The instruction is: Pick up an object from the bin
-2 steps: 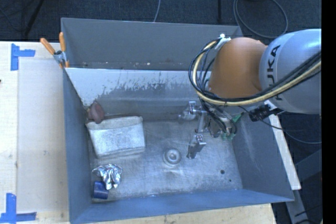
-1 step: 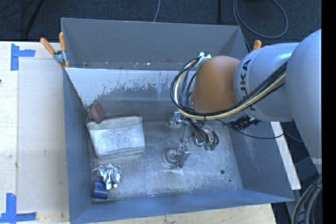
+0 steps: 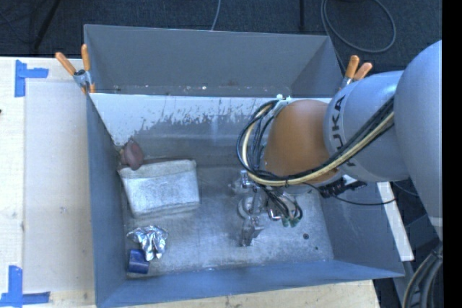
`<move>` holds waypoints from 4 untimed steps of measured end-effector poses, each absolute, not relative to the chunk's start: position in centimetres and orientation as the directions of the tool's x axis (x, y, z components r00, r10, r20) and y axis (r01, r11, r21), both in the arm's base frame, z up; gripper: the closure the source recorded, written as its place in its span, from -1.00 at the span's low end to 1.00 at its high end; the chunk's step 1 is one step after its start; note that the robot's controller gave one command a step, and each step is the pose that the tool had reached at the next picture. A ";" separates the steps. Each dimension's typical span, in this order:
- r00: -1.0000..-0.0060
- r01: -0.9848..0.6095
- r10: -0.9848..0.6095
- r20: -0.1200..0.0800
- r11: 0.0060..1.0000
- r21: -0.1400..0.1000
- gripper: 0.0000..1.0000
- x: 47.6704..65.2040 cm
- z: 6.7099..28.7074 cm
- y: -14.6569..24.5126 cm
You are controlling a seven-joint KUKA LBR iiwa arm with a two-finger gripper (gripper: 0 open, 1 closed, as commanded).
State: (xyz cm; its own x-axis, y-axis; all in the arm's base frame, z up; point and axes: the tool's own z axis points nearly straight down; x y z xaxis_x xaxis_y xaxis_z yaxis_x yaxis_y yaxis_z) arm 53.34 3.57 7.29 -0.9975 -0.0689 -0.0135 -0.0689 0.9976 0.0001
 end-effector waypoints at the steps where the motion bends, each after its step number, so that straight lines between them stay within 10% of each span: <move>1: -0.997 -0.073 -0.073 -0.005 0.997 -0.002 -1.00 55.8 10.7 -1.1; 2: -0.990 0.141 0.141 -0.009 0.990 0.002 -1.00 52.2 7.2 0.5; 3: -0.998 0.056 0.056 -0.003 0.998 0.000 -1.00 56.0 7.6 0.9; 4: -0.994 0.109 0.109 0.003 0.994 0.002 -1.00 51.7 12.1 5.7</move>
Offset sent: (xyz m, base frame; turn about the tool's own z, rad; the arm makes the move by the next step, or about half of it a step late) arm 0.0224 -0.0439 0.0324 -0.0081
